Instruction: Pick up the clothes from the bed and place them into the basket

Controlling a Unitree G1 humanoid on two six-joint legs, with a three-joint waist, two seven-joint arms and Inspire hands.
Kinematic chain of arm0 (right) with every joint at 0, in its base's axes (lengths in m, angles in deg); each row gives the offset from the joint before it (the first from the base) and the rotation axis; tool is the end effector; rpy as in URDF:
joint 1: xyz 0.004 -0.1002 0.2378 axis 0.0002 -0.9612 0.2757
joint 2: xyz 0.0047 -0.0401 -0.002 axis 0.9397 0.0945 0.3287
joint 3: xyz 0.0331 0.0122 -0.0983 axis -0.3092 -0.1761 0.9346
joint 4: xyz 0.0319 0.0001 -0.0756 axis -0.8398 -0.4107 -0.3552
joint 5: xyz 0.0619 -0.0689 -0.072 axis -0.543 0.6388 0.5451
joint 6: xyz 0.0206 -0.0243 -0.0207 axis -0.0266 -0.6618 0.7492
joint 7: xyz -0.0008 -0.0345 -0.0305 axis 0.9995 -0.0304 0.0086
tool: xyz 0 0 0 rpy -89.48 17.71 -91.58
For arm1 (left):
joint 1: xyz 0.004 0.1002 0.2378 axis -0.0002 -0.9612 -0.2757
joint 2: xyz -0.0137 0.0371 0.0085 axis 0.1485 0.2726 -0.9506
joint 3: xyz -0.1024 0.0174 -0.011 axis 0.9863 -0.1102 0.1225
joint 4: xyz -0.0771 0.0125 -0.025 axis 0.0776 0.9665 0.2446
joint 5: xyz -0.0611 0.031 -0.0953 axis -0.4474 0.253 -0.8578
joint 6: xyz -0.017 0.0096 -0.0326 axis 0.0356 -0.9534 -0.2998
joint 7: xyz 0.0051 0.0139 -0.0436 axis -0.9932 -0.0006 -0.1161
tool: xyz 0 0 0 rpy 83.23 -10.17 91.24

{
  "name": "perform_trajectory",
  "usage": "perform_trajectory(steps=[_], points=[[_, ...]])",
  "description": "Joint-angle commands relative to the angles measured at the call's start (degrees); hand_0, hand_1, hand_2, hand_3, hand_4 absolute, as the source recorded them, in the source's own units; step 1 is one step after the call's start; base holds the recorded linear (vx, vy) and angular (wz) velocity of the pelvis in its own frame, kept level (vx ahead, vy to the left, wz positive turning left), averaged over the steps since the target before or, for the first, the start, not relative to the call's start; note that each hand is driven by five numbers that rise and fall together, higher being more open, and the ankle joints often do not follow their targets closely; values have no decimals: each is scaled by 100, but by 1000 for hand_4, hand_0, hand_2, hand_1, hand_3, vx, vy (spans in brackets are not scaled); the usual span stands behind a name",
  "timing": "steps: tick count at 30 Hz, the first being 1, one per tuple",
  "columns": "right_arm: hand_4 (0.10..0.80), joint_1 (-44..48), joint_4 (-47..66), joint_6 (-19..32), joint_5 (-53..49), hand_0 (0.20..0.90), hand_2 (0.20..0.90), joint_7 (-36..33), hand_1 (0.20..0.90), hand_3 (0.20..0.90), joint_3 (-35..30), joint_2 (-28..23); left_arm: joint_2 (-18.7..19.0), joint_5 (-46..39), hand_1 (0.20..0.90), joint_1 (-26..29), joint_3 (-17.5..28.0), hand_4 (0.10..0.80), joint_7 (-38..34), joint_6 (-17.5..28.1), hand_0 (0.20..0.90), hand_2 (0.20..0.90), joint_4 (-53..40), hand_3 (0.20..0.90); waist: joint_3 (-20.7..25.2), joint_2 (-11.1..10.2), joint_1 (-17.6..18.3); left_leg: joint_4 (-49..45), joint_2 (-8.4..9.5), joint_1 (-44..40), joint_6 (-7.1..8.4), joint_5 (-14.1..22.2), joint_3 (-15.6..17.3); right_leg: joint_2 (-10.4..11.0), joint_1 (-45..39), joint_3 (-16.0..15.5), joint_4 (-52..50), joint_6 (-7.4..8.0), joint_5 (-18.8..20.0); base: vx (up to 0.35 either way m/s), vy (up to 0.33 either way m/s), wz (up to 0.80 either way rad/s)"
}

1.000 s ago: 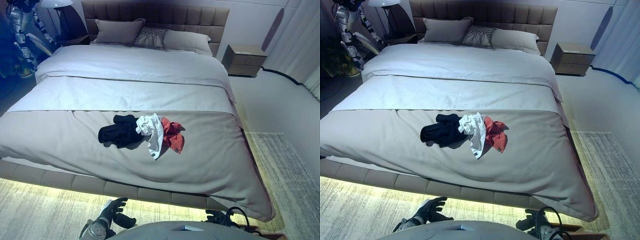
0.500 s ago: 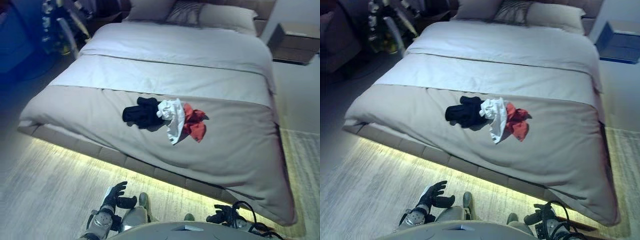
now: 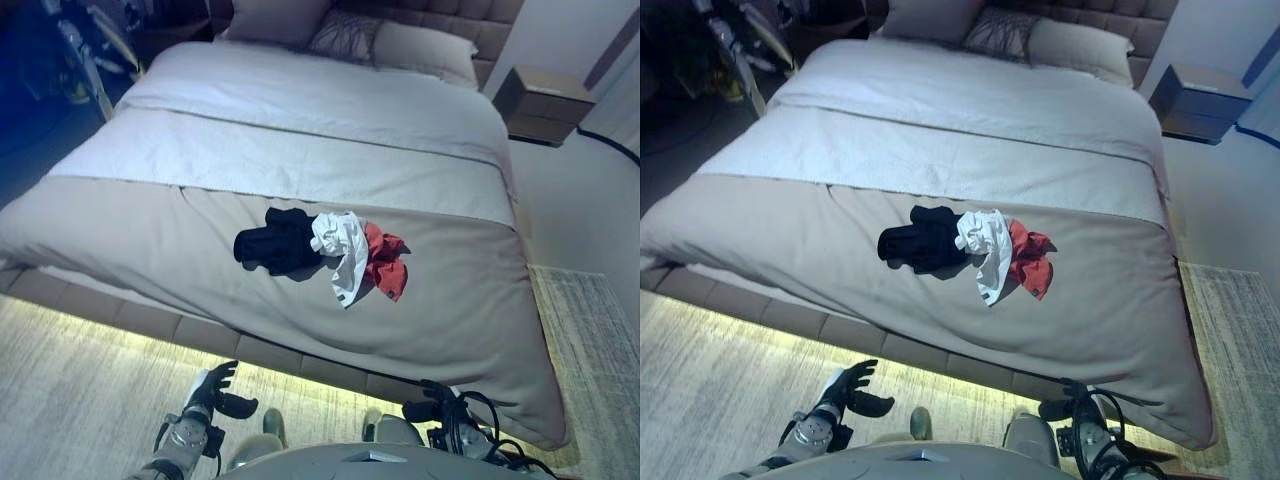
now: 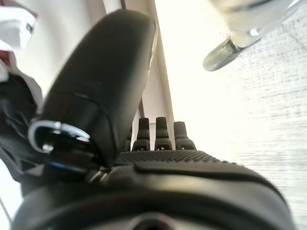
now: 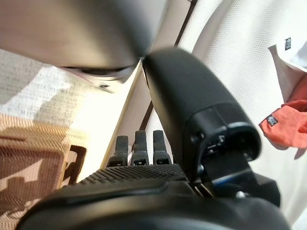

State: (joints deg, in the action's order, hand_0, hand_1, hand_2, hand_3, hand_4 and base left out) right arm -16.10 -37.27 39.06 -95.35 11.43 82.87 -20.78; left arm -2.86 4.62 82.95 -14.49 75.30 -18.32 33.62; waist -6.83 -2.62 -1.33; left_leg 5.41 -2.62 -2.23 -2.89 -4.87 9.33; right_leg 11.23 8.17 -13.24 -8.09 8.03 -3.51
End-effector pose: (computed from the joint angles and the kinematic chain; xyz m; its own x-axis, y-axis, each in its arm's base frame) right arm 0.1024 -0.2078 -0.1303 0.4643 -0.3113 -0.8292 -0.0030 0.9356 -0.3530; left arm 0.1006 0.2329 -0.1213 0.6130 0.2020 -0.7639 0.1726 0.9092 0.3789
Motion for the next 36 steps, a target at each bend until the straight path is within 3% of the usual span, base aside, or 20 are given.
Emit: perform_trajectory(steps=[1,7,13,15,18,25,28,29,32,36], points=[[800,89,-133,231,-545,900,900,-457,900,900,-206,-321,9,-101,900,155,113,800,-215,242,900,900,-85,900,-102,82,-141,-55,-87,-10,370,319,68,-319,-569,16,196,-58,524,168,-175,28],[800,253,108,378,139,900,900,-638,900,900,-386,-886,163,488,900,-373,162,800,-183,200,900,900,-183,900,-49,-86,-529,-238,-72,-11,424,294,-202,-492,-1170,-114,546,-210,405,236,-176,10],[800,1243,720,518,416,900,900,-590,900,900,-11,-1870,796,354,900,-125,221,800,34,156,900,900,-478,900,-529,-99,-855,-1136,-119,1056,528,328,-530,-422,-508,-327,215,-347,378,-79,-131,17],[800,1464,858,644,326,900,900,-668,900,900,78,-1994,928,364,900,-89,293,800,67,123,900,900,-589,900,-727,-116,-895,-1440,-120,1352,532,384,-547,-382,-262,-372,31,-373,357,-128,-148,19],[800,2120,1151,666,497,900,900,-761,900,900,298,-2412,1034,118,900,0,221,800,75,210,900,900,-763,900,-1133,39,-950,-2099,-89,2087,560,469,-675,-290,401,-431,-497,-462,301,-129,-47,16],[800,3218,1035,617,670,900,900,-446,900,900,565,-3265,1050,-194,900,-10,31,800,98,284,900,900,-991,900,-1490,321,-1051,-2453,80,2857,492,454,-792,-108,1298,-448,-989,-535,273,-74,42,11],[800,3798,760,439,798,900,900,-437,900,900,793,-3628,1076,-394,900,-4,-29,800,95,355,900,900,-1071,900,-1624,531,-1085,-2691,115,3218,445,444,-820,-7,1731,-478,-1376,-591,201,-32,63,11],[800,3919,703,359,812,900,900,-453,900,900,839,-3672,1081,-451,900,-15,-37,800,95,368,900,900,-1086,900,-1638,576,-1100,-2831,115,3244,474,643,-856,-5,1785,-408,-1548,-541,15,37,53,6],[800,4418,444,152,927,900,900,-406,900,900,962,-3816,1108,-651,900,-1,-40,800,39,332,900,900,-1165,900,-1717,741,-1126,-3132,134,3582,435,694,-875,85,2137,-392,-1933,-590,-104,-16,54,6],[800,5070,336,-190,1063,900,900,-280,900,900,1287,-4085,1198,-738,900,-44,-53,800,173,345,900,900,-1352,900,-1789,945,-1172,-3418,56,4073,377,631,-862,267,2766,-294,-2604,-651,-272,-30,53,3]])
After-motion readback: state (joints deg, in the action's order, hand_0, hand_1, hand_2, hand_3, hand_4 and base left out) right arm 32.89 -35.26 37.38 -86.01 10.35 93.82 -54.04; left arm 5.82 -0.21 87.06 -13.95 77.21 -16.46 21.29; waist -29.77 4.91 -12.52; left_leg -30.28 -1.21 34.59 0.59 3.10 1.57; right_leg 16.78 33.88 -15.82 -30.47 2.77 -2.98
